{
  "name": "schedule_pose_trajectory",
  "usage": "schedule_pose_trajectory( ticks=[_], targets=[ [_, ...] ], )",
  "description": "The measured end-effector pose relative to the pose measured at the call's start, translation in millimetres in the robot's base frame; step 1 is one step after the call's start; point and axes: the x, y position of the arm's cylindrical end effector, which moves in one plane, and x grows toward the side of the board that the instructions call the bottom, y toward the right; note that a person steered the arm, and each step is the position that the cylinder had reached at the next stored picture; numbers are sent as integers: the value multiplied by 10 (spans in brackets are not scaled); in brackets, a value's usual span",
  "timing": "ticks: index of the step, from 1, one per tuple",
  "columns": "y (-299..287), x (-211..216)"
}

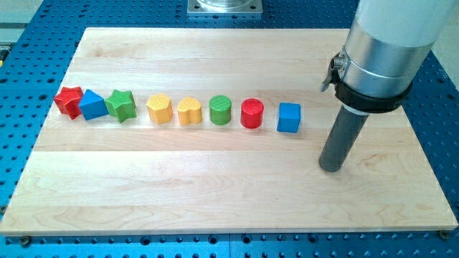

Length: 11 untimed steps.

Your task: Push the red star into the green star

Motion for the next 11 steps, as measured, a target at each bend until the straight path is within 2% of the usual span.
schedule_pose_trajectory(
  ticks=[1,2,3,4,5,6,7,8,9,11],
  targets=[
    [0,86],
    [-387,579],
    [-1138,769],
    [-2272,768],
    [-3442,700],
    [-4352,363],
    [-4563,-133],
    [-4563,-815],
    [-4550,-1261],
    [-4482,-1261]
  ],
)
